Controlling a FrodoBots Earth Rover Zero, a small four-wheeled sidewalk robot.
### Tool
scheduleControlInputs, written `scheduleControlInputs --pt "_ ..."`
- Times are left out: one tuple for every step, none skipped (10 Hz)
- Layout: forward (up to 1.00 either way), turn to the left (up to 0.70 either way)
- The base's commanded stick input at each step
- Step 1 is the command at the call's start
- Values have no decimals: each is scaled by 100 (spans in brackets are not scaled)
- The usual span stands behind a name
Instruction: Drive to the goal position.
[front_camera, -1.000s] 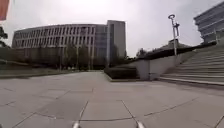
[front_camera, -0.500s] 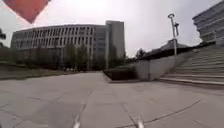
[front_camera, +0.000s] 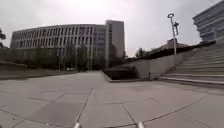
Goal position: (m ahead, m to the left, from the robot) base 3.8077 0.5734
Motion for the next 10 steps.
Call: scheduleControlInputs --pt "85 34" --pt "85 34" --pt "85 34" --pt "85 34" --pt "85 34" --pt "85 34" --pt "85 34" --pt "85 34" --pt "85 29" --pt "85 11"
